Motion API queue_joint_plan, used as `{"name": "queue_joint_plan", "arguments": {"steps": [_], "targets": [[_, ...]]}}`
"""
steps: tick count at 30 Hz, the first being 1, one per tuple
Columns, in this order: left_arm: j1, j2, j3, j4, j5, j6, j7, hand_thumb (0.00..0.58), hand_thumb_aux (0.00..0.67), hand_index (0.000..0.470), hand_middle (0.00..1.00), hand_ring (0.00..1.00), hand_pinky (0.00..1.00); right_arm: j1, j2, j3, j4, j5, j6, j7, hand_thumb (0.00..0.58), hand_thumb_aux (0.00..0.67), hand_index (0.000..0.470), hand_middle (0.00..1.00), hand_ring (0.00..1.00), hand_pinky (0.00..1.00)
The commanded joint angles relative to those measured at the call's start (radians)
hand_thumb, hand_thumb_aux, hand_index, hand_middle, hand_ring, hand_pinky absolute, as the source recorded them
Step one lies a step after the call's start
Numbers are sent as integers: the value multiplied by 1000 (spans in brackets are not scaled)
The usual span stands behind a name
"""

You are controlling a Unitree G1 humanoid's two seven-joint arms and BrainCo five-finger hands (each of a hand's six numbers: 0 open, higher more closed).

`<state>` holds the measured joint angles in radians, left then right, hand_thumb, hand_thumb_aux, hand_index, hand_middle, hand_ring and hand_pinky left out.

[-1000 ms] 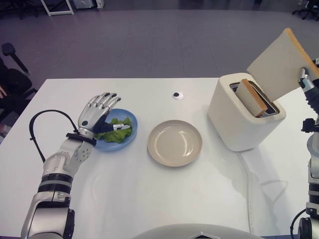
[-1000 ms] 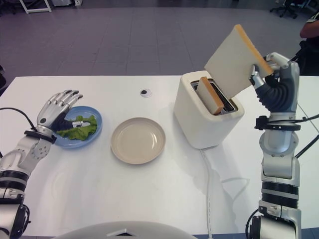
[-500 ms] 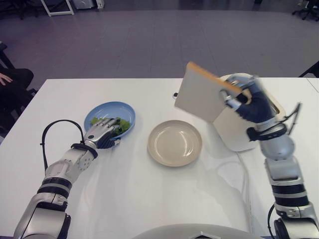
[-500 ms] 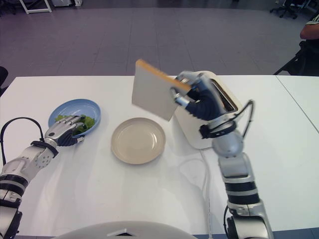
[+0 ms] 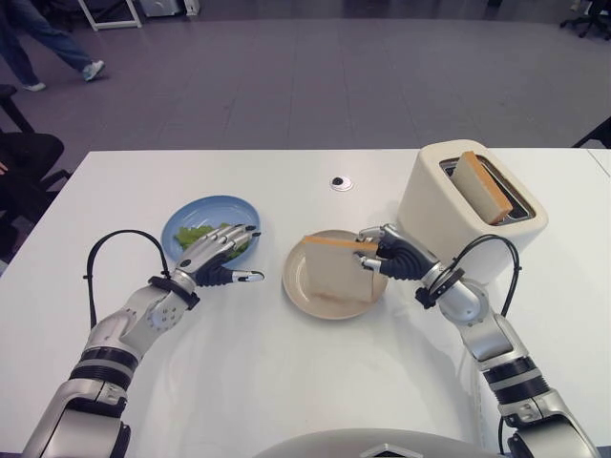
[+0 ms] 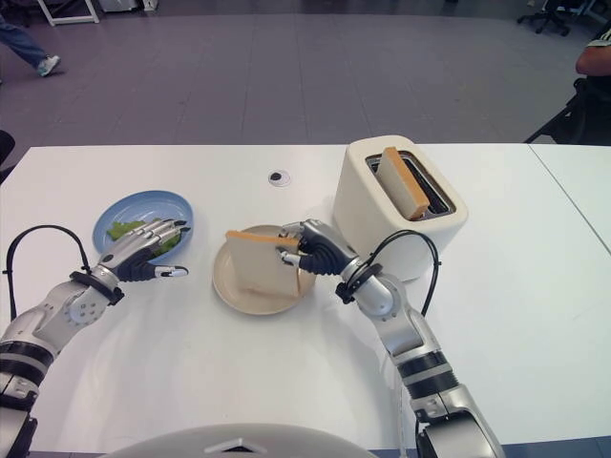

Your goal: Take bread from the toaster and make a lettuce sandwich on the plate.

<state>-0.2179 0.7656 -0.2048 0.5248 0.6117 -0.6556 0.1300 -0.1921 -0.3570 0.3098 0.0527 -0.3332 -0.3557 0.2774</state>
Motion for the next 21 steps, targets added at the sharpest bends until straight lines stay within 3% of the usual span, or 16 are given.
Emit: {"name": "queue_joint_plan", "arguments": {"steps": [1, 12, 21], "targets": [[9, 32, 38, -9, -7, 16, 7, 0, 0, 0, 0, 0, 0, -11, 0, 15, 59, -10, 44, 37, 580, 670, 470, 1000, 1000, 1000], [-95, 50, 28, 153, 150, 272, 178, 0, 0, 0, 0, 0, 0, -59, 15, 84, 211, -156, 48, -35, 580, 670, 470, 1000, 1000, 1000], [-167, -10, -51, 278, 156, 263, 207, 0, 0, 0, 0, 0, 0, -46, 9, 101, 204, -168, 40, -33, 580, 670, 470, 1000, 1000, 1000]]}}
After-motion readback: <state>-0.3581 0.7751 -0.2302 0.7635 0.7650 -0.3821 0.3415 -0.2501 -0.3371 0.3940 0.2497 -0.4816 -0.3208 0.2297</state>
